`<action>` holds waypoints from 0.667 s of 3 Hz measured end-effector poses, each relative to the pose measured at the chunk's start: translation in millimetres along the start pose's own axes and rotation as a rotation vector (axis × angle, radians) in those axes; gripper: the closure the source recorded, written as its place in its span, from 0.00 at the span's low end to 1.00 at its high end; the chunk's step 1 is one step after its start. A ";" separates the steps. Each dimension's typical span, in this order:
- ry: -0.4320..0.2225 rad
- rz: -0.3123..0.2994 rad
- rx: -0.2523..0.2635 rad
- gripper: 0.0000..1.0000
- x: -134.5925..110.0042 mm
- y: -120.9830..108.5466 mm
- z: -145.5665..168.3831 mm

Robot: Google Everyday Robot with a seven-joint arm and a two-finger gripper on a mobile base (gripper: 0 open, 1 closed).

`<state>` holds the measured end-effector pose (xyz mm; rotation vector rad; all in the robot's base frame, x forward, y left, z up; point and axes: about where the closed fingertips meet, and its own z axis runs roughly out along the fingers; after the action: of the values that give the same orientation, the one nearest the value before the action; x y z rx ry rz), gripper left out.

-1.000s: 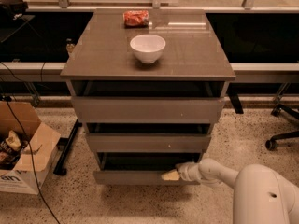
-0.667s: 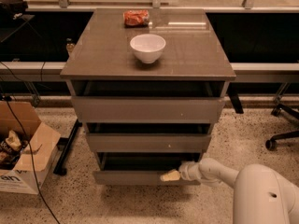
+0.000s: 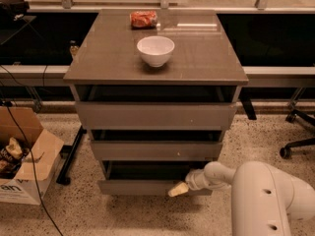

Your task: Open bottom drawer

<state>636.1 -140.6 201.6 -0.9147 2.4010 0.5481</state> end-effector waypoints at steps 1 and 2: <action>0.126 -0.116 -0.057 0.19 16.8 9.4 -5.9; 0.193 -0.182 -0.113 0.42 30.8 16.8 -11.1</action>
Offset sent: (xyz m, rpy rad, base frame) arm -0.0509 -0.0204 -0.0048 -0.1605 0.1357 0.3603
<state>601.1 -150.0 195.4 -1.2735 2.4414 0.5527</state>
